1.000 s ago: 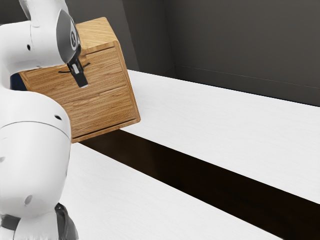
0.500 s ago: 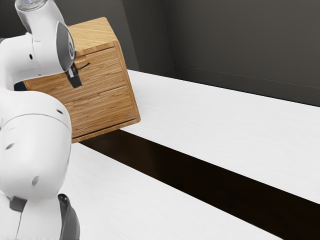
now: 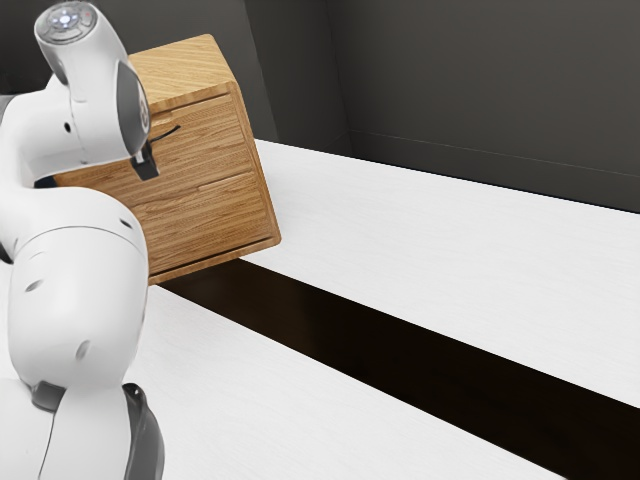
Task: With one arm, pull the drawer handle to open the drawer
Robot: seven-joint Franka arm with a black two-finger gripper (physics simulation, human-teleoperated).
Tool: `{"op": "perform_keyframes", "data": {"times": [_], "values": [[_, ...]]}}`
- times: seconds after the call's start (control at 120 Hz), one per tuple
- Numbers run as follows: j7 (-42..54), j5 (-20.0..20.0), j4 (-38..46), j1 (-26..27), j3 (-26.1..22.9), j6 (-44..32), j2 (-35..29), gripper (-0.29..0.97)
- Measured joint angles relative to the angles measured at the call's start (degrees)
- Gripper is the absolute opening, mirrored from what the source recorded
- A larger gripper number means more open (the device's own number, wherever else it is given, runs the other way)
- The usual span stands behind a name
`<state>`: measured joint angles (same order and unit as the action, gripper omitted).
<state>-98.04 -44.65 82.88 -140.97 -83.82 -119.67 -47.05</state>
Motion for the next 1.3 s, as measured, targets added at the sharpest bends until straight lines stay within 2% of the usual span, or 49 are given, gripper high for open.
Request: {"op": "perform_keyframes", "data": {"times": [1.3], "values": [[5.3, -2.4, -0.7, 0.8, -0.1, -0.5, -0.1, 0.07]]}}
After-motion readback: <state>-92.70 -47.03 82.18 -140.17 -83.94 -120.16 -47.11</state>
